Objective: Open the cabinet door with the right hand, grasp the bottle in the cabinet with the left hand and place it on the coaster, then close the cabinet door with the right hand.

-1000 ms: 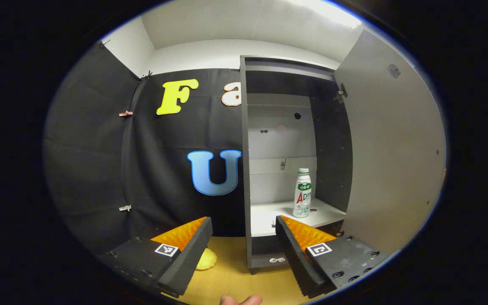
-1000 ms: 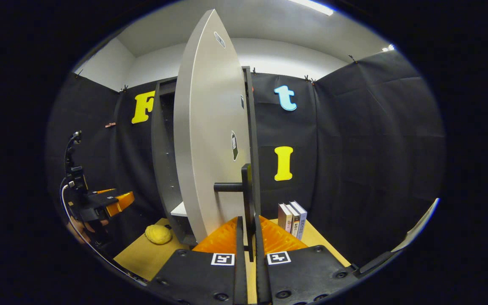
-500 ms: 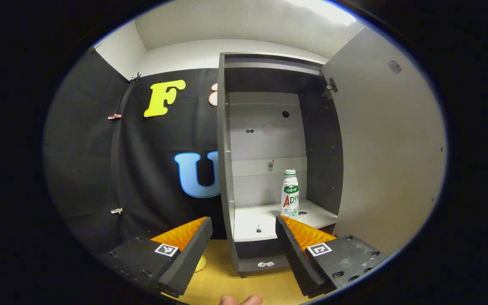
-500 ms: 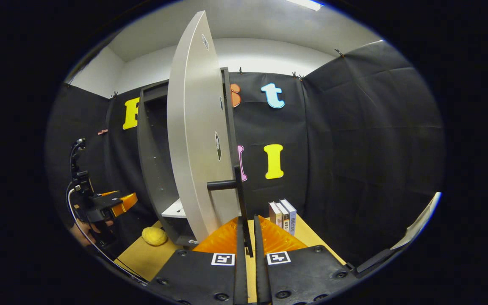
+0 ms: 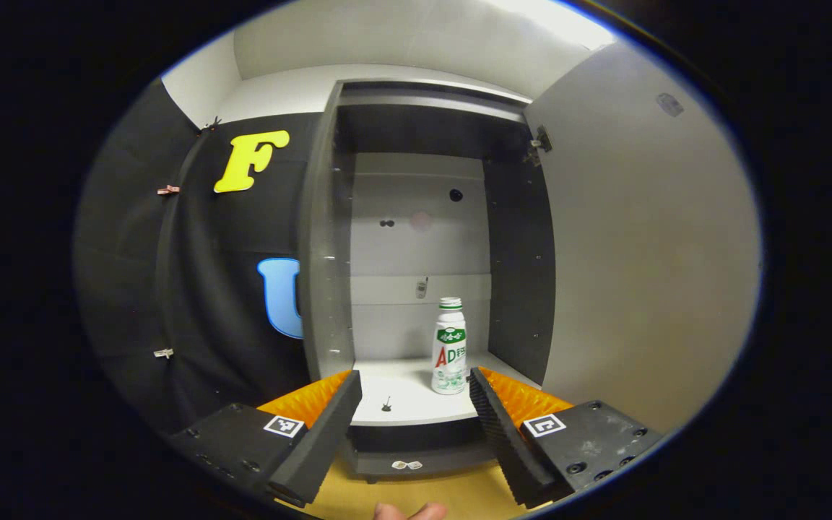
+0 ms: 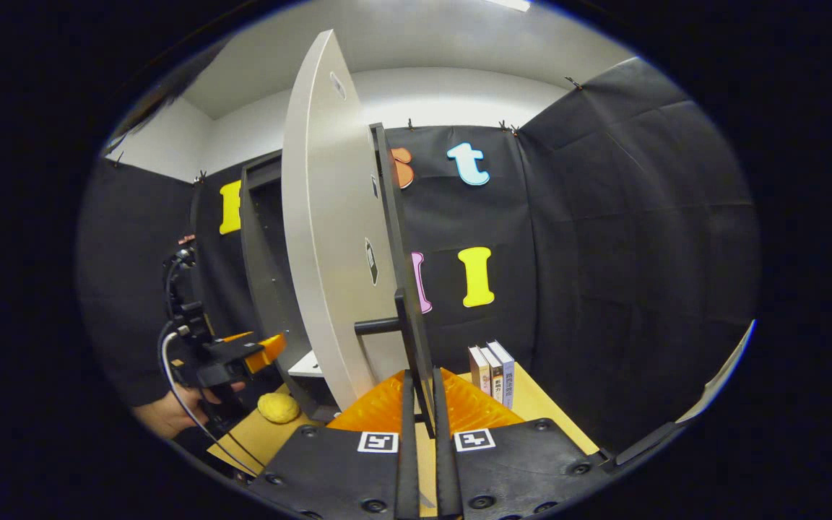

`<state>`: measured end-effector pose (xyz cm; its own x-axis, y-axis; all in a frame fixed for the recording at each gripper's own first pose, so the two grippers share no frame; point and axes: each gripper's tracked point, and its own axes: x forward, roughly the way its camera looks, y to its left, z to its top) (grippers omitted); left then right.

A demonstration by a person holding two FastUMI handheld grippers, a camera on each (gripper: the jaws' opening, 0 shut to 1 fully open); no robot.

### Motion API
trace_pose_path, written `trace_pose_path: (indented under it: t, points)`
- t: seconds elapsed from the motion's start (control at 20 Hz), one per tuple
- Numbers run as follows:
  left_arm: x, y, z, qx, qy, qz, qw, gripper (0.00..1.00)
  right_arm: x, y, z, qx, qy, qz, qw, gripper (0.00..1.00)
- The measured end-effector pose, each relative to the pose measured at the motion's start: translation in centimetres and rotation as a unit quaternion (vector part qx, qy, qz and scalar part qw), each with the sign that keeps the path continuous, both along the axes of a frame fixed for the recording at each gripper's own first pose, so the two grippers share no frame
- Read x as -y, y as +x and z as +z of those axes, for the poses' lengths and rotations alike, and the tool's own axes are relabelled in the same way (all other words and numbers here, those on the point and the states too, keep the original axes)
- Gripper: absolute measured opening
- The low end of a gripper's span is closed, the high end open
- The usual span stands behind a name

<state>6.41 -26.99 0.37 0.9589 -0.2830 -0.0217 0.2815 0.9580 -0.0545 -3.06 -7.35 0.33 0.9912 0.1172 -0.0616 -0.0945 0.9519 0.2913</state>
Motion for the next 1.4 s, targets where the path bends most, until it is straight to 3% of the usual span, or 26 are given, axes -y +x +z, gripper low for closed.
trace_pose_path:
  t: [0.05, 0.1, 0.15, 0.2, 0.25, 0.3, 0.35, 0.4, 0.55, 0.65, 0.75, 0.8, 1.2, 1.4]
  points:
    - [1.2, 0.7, -0.3, -0.001, 0.002, -0.005, 1.0, 0.95, 0.0, -0.3, 0.0, -0.002, 0.006, 0.009, 1.0, 0.18]
    - [2.3, 1.5, -0.4, -0.001, 0.002, -0.008, 1.0, 0.94, 0.1, -0.7, 0.0, -0.003, 0.005, 0.015, 1.0, 0.18]
    - [3.4, 2.5, -0.7, -0.001, 0.002, -0.013, 1.0, 0.92, 0.4, -0.9, 0.0, -0.001, -0.003, 0.015, 1.0, 0.12]
    - [4.4, 3.4, -0.9, -0.002, 0.002, -0.015, 1.0, 0.95, 1.1, -1.2, 0.0, 0.0, -0.016, 0.011, 1.0, 0.18]
    - [5.4, 4.3, -1.2, -0.004, 0.002, -0.018, 1.0, 0.94, 1.5, -1.4, -0.1, 0.003, -0.023, 0.006, 1.0, 0.11]
    - [6.2, 5.3, -1.4, -0.006, 0.004, -0.021, 1.0, 0.94, 2.3, -1.5, -0.2, 0.002, -0.027, -0.005, 1.0, 0.15]
    - [6.9, 6.4, -1.7, -0.008, 0.007, -0.02, 1.0, 0.95, 2.7, -1.8, -0.4, 0.002, -0.024, -0.008, 1.0, 0.05]
    - [7.4, 7.5, -2.0, -0.009, 0.01, -0.02, 1.0, 0.95, 3.4, -1.3, -0.7, 0.0, -0.021, -0.019, 1.0, 0.21]
    - [8.9, 10.8, -3.0, -0.017, 0.008, -0.01, 1.0, 0.95, 7.0, -0.3, -0.5, 0.005, -0.019, -0.068, 0.997, 0.37]
    - [9.5, 13.0, -3.9, -0.024, 0.007, -0.001, 1.0, 0.95, 8.2, 0.3, -1.1, 0.001, -0.01, -0.086, 0.996, 0.71]
    - [9.7, 15.1, -4.6, -0.026, 0.018, 0.011, 0.999, 0.95, 10.1, 1.2, -1.3, 0.001, -0.004, -0.108, 0.994, 0.86]
    - [10.0, 16.1, -5.1, -0.029, 0.022, 0.014, 0.999, 0.95, 10.9, 1.7, -1.1, 0.005, -0.001, -0.118, 0.993, 0.98]
    - [11.6, 22.0, -7.4, -0.041, 0.034, 0.047, 0.998, 0.95, 12.9, 4.6, -1.8, 0.026, -0.038, -0.127, 0.991, 0.98]
    - [11.8, 23.6, -8.4, -0.048, 0.032, 0.05, 0.997, 0.94, 12.6, 5.1, -3.0, 0.01, -0.052, -0.121, 0.991, 0.98]
